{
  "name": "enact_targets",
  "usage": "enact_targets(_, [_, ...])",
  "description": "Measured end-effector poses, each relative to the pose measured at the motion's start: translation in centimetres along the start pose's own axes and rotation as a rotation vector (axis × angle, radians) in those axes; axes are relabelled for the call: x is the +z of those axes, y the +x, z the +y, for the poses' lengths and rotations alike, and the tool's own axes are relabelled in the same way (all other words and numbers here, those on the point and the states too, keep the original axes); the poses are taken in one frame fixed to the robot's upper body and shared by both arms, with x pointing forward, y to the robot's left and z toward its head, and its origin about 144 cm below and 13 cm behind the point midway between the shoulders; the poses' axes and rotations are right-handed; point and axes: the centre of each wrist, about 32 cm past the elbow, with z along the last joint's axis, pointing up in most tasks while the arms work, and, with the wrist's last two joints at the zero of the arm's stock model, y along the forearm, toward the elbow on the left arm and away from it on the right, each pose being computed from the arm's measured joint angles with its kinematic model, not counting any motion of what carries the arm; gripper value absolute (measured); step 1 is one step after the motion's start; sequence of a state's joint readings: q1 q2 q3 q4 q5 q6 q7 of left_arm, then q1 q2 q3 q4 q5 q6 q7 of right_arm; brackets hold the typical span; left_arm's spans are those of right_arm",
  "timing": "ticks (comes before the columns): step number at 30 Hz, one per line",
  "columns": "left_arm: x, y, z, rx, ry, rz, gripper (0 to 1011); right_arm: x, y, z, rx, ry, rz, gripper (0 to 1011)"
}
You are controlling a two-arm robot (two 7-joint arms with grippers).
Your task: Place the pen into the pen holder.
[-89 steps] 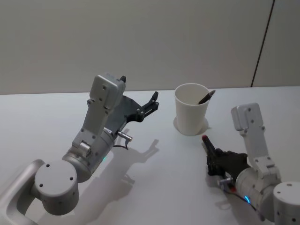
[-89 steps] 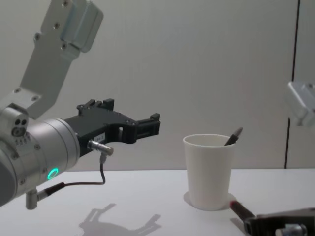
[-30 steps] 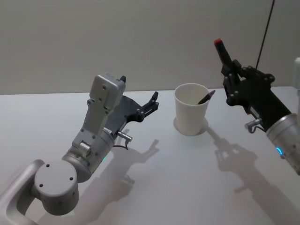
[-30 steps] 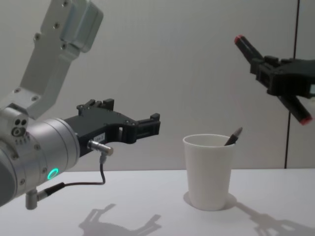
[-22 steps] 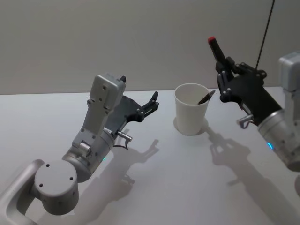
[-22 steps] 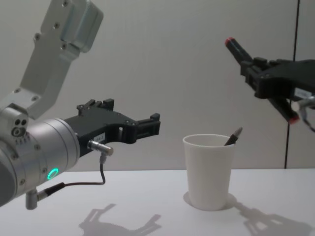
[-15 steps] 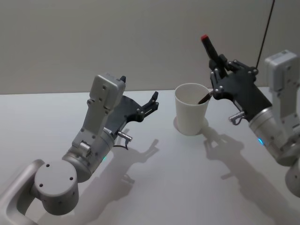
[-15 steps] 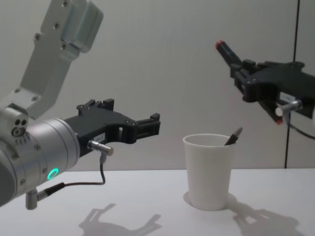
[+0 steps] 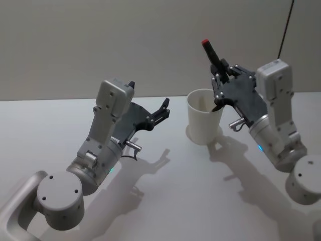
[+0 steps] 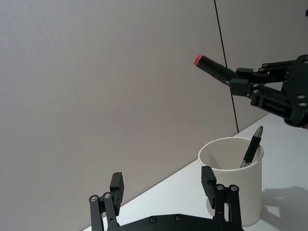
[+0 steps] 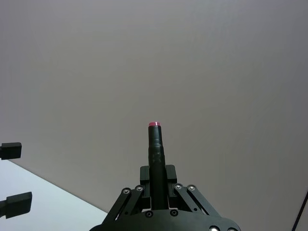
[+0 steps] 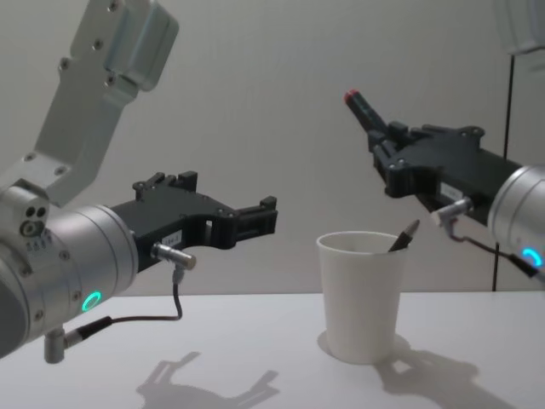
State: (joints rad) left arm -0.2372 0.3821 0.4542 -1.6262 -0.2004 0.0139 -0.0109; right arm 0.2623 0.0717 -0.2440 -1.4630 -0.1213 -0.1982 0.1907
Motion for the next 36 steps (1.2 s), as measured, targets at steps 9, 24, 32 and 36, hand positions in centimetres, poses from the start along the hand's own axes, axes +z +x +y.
enact_targets(9, [0.0, 0.0, 0.0, 0.000, 0.000, 0.000, 1001, -1.1, -0.7, 1.3, -0.002, 0.012, -0.008, 177])
enact_targets(24, [0.0, 0.0, 0.0, 0.000, 0.000, 0.000, 1001, -2.4, -1.7, 3.2, -0.008, 0.020, 0.001, 177])
enact_targets(32, [0.0, 0.0, 0.0, 0.000, 0.000, 0.000, 1001, -2.8, -2.2, 4.1, -0.005, 0.016, 0.017, 178])
enact_targets(36, [0.0, 0.0, 0.0, 0.000, 0.000, 0.000, 1001, -2.9, -2.4, 4.4, -0.002, 0.012, 0.025, 178])
